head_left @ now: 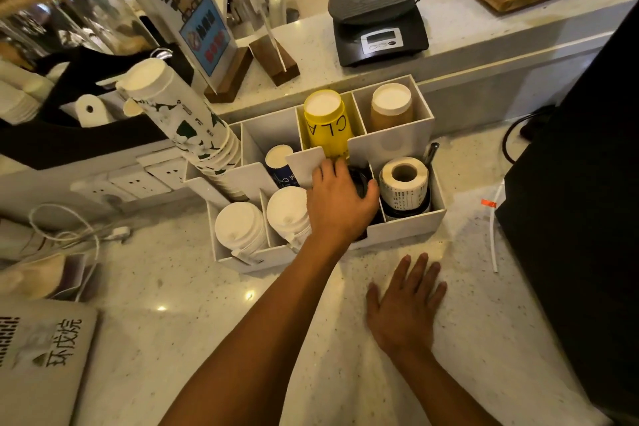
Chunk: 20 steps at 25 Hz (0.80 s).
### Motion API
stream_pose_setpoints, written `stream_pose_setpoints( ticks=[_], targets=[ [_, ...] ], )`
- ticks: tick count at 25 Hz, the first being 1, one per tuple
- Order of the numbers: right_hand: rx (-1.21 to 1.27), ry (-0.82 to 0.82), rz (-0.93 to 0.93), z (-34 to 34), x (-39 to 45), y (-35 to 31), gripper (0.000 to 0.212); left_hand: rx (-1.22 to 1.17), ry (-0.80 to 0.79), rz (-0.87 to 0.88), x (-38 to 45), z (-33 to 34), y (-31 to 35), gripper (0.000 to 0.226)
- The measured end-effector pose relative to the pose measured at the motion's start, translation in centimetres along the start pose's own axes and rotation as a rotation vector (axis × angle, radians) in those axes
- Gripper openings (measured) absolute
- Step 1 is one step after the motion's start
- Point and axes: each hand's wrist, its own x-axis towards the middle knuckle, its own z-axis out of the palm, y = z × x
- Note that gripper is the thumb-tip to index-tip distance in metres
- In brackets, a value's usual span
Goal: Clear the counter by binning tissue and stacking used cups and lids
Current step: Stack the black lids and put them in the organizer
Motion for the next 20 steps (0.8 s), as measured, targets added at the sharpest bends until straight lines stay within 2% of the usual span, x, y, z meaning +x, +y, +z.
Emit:
stream_pose_setpoints(
  ticks=[3,5,7,12,16,18,20],
  targets=[
    [-0.020,-0.039,0.020,-0.3,0.2,0.1,0.091,-0.172,0.015,0.033,-1.8,-0.8,-1.2,0.070],
    [-0.056,-0.080,0.024,-0.7,0.1,0.1,0.092,-0.136,0.020,0.095,-3.9,-1.2,-2.2,0.075],
    [-0.055,-0.110,0.021,-0.9,0.0,0.6,0.094,-0.096,-0.047,0.126,-5.1,-0.8,-3.6,0.077],
    [-0.077,-0.206,-0.074,-3.0,-0.5,2.0,0.089,-0.092,-0.065,0.080,-7.3,-1.6,-5.0,0.082],
    [-0.057,-0.300,-0.151,-6.7,-1.0,2.6,0.074,-0.055,-0.099,0.031,-8.7,-3.8,-5.1,0.081],
    [-0.070,-0.273,-0.182,-9.1,-1.0,2.2,0.065,-0.037,-0.128,-0.007,-9.1,-5.8,-5.2,0.083],
    [-0.028,-0.157,-0.244,-12.5,-0.6,1.4,0.053,0.019,-0.109,-0.006,-8.4,-8.6,-5.0,0.083]
  ],
)
